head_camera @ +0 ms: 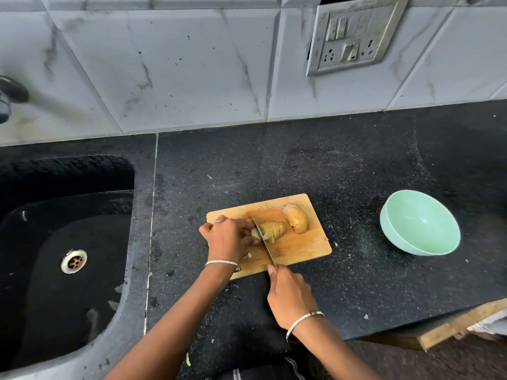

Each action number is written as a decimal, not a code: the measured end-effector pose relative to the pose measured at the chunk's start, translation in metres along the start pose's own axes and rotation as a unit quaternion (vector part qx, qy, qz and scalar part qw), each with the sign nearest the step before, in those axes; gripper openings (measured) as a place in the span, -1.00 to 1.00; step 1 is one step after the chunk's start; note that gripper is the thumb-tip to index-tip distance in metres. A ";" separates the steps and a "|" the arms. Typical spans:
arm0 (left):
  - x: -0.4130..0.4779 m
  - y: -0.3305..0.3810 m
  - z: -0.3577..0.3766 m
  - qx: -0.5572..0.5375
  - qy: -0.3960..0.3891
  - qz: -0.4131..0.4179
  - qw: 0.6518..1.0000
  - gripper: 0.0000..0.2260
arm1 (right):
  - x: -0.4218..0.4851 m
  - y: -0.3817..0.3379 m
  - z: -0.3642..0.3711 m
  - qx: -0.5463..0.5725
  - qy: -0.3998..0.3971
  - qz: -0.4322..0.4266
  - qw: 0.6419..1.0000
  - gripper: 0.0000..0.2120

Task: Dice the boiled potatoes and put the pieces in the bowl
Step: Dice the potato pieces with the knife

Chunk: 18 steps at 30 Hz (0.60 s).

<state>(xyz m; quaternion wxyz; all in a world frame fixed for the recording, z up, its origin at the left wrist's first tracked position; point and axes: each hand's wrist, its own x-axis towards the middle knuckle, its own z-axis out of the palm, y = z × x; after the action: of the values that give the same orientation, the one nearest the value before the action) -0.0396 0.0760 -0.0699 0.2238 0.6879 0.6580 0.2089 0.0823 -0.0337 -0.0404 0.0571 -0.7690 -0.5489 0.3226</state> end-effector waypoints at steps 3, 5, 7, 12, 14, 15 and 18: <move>0.000 0.001 -0.001 0.001 0.000 -0.002 1.000 -0.79 | 0.001 -0.001 -0.006 0.006 -0.014 0.004 1.000 -0.58; -0.001 0.002 -0.002 -0.001 -0.001 -0.006 1.000 -0.79 | -0.002 0.001 -0.007 0.008 -0.019 0.004 1.000 -0.58; -0.001 0.002 -0.003 -0.005 0.000 -0.010 1.000 -0.79 | -0.007 0.006 -0.006 0.002 -0.023 0.002 1.000 -0.58; -0.002 0.001 -0.003 -0.012 -0.006 -0.007 1.000 -0.82 | -0.027 0.031 -0.016 -0.021 -0.014 -0.009 1.000 -0.61; -0.001 0.000 -0.005 -0.004 -0.008 -0.003 1.000 -0.80 | -0.030 0.036 -0.021 -0.020 -0.004 -0.014 1.000 -0.61; -0.001 0.000 -0.006 -0.001 -0.010 -0.003 1.000 -0.77 | -0.029 0.036 -0.023 -0.018 0.002 -0.016 1.000 -0.61; -0.003 -0.001 -0.007 0.004 -0.014 -0.005 1.000 -0.72 | -0.021 0.029 -0.019 -0.017 0.013 -0.034 0.999 -0.61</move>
<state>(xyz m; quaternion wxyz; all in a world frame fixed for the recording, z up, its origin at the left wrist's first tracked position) -0.0445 0.0733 -0.0645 0.2310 0.6881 0.6595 0.1957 0.1124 -0.0582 -0.0297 0.0628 -0.7547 -0.5795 0.3011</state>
